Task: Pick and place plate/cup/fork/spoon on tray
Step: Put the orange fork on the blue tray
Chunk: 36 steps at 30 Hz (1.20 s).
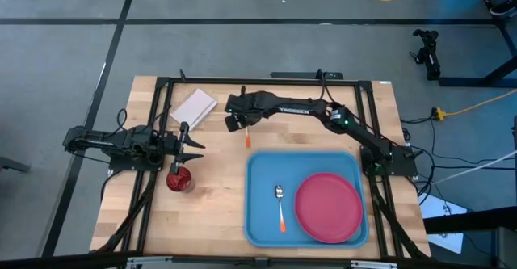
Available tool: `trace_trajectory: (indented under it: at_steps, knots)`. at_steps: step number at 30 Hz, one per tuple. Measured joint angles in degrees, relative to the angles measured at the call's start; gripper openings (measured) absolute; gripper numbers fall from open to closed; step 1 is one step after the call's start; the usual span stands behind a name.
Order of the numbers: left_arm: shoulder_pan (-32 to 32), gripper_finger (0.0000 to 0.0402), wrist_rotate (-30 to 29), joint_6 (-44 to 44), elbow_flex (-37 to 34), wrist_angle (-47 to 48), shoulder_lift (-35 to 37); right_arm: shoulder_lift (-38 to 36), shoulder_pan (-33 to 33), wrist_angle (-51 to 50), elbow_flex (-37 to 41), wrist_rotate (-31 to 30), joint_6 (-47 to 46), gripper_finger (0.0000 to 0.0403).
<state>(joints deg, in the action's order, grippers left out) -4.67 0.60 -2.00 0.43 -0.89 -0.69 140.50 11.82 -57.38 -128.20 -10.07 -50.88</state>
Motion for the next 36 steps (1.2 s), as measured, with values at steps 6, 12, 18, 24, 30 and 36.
trace_trajectory:
  at_steps: [6, 12, 18, 24, 30, 36]
  knots:
    - [0.0, 0.0127, 0.0, 0.0, 0.0, 0.0, 0.0, 0.9, 0.4, -2.8, -0.7, 0.7, -1.3, 0.0054]
    - [0.0, 0.0127, 0.0, 0.0, 0.0, 0.0, 0.0, 0.9, 0.6, -2.1, -0.6, 0.9, 0.2, 0.0054]
    - [0.0, 0.0127, 0.0, 0.0, 0.0, 0.0, 0.0, 0.9, 0.4, -0.7, -0.6, 0.5, 2.0, 0.0065]
    - [0.0, 0.0127, -0.1, 0.0, 0.0, 0.0, 0.0, 0.9, 0.3, -0.4, 0.5, -1.9, 0.3, 0.0107]
    - [0.0, 0.0127, -0.1, 0.0, 0.0, 0.0, 0.0, 0.9, 0.3, 0.9, 2.2, -0.4, -0.5, 0.0115]
    - [0.0, 0.0127, -0.1, 0.0, 0.0, 0.0, 0.0, 0.9, 0.7, 6.1, 4.9, 3.0, -1.4, 0.0114]
